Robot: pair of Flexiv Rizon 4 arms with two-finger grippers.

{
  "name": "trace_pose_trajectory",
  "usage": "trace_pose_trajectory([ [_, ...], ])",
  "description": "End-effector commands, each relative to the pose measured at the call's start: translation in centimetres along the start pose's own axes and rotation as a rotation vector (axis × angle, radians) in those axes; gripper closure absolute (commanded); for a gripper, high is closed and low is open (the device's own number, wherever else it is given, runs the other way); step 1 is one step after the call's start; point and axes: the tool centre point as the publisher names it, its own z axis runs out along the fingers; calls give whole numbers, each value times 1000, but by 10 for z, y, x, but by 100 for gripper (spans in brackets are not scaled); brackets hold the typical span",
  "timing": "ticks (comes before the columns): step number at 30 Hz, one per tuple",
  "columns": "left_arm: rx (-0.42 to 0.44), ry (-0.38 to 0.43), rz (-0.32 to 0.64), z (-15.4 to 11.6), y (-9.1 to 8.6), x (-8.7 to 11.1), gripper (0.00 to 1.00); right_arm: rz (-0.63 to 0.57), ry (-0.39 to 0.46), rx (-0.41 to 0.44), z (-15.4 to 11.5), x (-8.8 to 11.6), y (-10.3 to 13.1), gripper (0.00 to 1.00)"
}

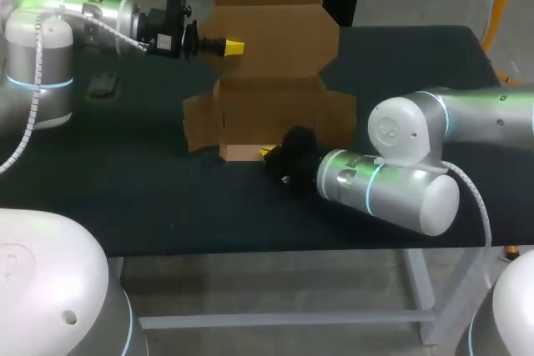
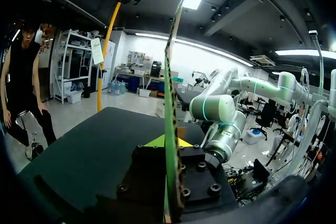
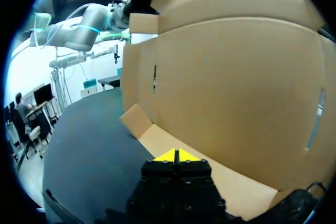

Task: Assemble the packaging by folding the flat box into shape, placing the metal phone stand inside, and closing the box properly

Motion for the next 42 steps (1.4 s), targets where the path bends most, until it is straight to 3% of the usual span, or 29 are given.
trace_pose_trajectory([
  [1, -2, 5, 0, -1, 0, -1, 100, -1, -169, 5, 3, 4, -2, 100],
  [20, -2, 5, 0, -1, 0, -1, 100, 24, -183, 14, 5, 0, -10, 100],
  [42, -41, 18, 37, 6, 12, 27, 100, 24, -183, 14, 5, 0, -10, 100],
])
